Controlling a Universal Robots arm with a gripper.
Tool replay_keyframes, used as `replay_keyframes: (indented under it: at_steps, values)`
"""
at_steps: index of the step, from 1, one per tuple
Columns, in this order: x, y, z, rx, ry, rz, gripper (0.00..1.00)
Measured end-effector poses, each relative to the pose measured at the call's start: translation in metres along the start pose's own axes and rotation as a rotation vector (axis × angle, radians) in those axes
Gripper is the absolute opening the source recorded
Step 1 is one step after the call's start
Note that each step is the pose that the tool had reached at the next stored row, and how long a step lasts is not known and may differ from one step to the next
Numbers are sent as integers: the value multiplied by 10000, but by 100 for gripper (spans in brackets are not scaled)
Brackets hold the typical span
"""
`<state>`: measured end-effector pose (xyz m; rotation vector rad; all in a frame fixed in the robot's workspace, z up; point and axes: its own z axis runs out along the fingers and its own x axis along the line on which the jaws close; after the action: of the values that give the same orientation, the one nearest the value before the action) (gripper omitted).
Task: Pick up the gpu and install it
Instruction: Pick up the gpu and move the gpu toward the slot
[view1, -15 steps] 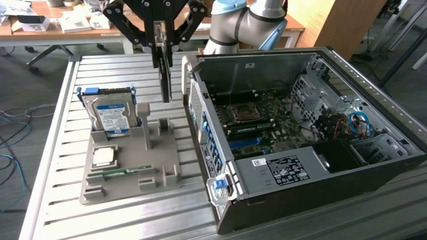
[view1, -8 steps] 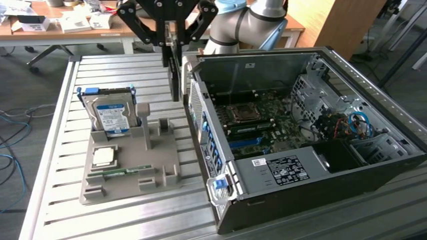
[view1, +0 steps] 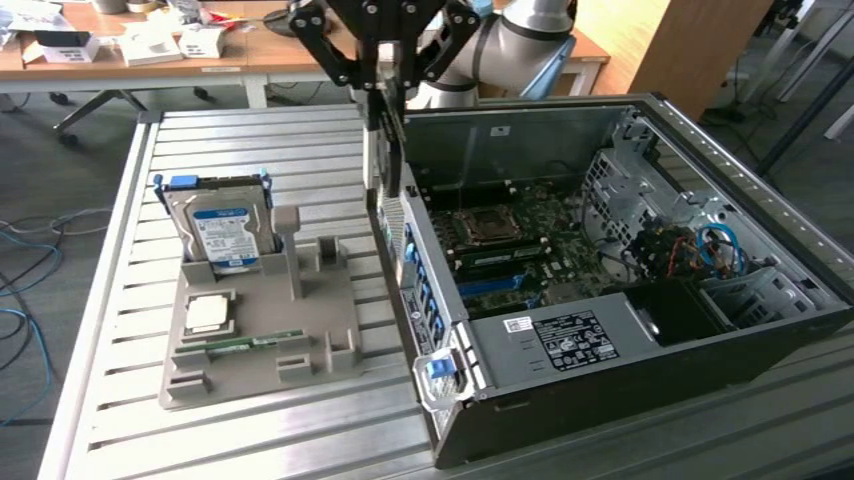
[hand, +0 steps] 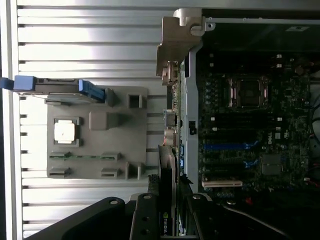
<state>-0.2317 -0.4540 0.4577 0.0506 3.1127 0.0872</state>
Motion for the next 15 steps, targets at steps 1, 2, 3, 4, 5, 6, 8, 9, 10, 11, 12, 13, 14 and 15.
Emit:
replay_keyframes:
  at_steps: [1, 2, 3, 4, 5, 6, 8, 9, 10, 11, 12, 13, 14, 15]
  values:
    - [-44, 2, 2, -20, 0, 1, 26]
    - [-89, 3, 3, -39, 0, 2, 26]
    - [-134, 5, 5, -59, 1, 1, 26]
    - [-179, 6, 5, -75, 3, 0, 26]
    - [-224, 7, 6, -92, 3, 0, 26]
    - [-271, 9, 8, -108, 3, 1, 26]
    - [-361, 12, 10, -137, 5, -2, 26]
    - [-406, 13, 12, -152, 4, -3, 26]
    - [-450, 15, 13, -166, 5, -3, 26]
    - [-495, 16, 15, -180, 5, -4, 26]
    - [-544, 18, 16, -193, 6, -5, 26]
    - [-588, 19, 17, -205, 7, -6, 26]
    - [-633, 20, 18, -217, 7, -5, 26]
    - [-677, 22, 19, -230, 8, -5, 26]
